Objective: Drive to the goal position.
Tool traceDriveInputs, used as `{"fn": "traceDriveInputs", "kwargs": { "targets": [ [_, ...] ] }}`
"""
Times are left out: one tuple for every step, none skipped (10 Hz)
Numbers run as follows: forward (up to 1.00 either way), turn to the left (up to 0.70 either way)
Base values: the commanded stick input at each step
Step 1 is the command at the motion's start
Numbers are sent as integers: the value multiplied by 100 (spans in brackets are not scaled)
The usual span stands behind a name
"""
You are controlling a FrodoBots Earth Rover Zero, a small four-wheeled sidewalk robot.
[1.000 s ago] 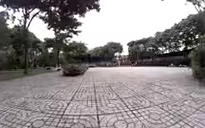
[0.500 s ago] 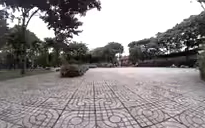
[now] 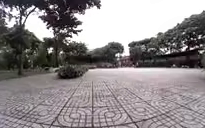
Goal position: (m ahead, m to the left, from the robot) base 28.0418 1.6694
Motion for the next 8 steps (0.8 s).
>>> {"fn": "traceDriveInputs", "kwargs": {
  "targets": [
    [70,0],
    [70,0],
    [70,0],
    [70,0],
    [70,0],
    [70,0],
    [70,0],
    [70,0]
  ]
}}
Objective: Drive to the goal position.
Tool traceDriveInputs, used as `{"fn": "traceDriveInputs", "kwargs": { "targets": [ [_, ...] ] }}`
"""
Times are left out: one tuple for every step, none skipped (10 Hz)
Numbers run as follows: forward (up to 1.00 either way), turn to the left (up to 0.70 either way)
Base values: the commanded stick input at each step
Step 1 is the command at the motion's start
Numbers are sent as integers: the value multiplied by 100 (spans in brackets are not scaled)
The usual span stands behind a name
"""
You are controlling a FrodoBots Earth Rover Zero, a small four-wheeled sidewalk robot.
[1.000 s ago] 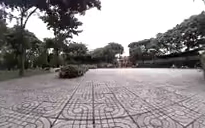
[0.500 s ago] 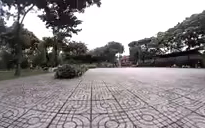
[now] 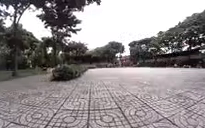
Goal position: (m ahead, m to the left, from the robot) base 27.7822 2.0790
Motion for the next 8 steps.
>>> {"fn": "traceDriveInputs", "kwargs": {
  "targets": [
    [70,0],
    [70,0],
    [70,0],
    [70,0],
    [70,0],
    [70,0],
    [70,0],
    [70,0]
  ]
}}
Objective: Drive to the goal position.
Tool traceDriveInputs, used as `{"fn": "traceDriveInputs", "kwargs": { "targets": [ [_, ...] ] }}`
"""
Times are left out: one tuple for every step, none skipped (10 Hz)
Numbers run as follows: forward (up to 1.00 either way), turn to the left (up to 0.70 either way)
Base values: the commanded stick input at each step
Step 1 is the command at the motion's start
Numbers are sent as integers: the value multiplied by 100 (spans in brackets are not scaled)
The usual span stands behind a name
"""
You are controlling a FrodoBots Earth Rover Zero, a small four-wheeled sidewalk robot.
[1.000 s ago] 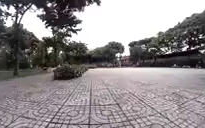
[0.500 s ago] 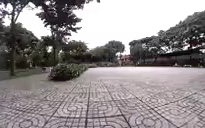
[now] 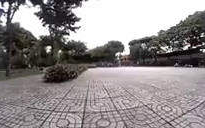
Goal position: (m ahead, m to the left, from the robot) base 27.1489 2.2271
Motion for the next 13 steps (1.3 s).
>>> {"fn": "traceDriveInputs", "kwargs": {
  "targets": [
    [70,0],
    [70,0],
    [70,0],
    [70,0],
    [70,0],
    [70,0],
    [70,0],
    [70,0],
    [70,0],
    [70,0],
    [70,0],
    [70,0],
    [70,0]
  ]
}}
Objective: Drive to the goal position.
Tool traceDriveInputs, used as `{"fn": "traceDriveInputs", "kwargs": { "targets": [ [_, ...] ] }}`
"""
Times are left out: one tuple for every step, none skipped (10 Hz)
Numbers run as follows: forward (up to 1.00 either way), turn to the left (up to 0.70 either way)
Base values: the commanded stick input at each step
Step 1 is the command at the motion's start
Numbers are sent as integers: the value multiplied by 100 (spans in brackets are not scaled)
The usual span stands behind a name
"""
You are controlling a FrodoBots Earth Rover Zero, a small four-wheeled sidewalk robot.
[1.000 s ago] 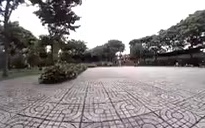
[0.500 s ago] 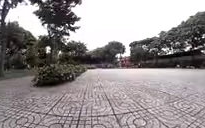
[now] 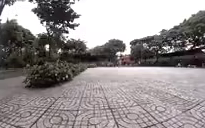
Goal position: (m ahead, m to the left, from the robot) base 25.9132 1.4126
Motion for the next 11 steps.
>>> {"fn": "traceDriveInputs", "kwargs": {
  "targets": [
    [70,0],
    [70,0],
    [70,0],
    [70,0],
    [70,0],
    [70,0],
    [70,0],
    [70,0],
    [70,0],
    [70,0],
    [70,0]
  ]
}}
